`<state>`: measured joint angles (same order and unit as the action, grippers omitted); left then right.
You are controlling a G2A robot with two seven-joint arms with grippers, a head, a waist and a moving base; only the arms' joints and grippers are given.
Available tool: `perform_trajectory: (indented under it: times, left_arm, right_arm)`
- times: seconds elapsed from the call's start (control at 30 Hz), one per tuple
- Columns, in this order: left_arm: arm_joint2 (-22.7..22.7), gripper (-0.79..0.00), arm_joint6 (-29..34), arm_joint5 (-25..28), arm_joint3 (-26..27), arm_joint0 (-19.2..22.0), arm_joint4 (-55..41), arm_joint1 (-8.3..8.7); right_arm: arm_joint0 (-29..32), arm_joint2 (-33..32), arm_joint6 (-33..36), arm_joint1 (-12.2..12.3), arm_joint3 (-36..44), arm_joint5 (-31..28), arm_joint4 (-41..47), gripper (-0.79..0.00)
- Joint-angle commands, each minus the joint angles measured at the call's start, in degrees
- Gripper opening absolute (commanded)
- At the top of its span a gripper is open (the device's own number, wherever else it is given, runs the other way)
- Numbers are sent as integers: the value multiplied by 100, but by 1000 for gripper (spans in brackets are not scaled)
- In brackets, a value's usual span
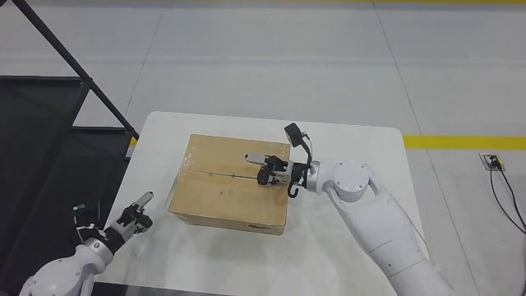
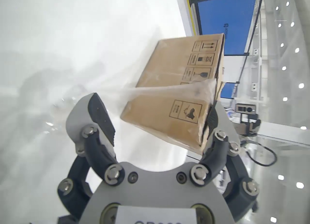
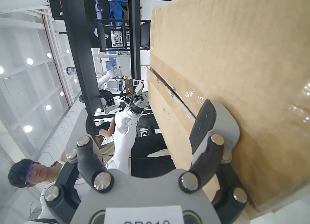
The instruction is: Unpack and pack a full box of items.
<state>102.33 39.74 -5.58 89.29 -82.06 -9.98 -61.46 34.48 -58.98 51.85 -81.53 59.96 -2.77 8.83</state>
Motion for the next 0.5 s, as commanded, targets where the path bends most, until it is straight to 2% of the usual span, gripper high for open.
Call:
perform_trajectory:
  times: [0.0,0.17,0.47]
  left_arm:
    - [75,0,478,-472,-147,131,-542,17]
    - [-2,0,965,-1267,-585,532,-1019,51]
    - [-486,0,103,-1456,-976,1010,-1364,-35]
  right_arm:
    - [-4,-6,3,3,-25,-15,11,0]
    - [-25,-29,28,11,-80,-53,43,0]
    - [-96,5,62,0,-222,-127,93,0]
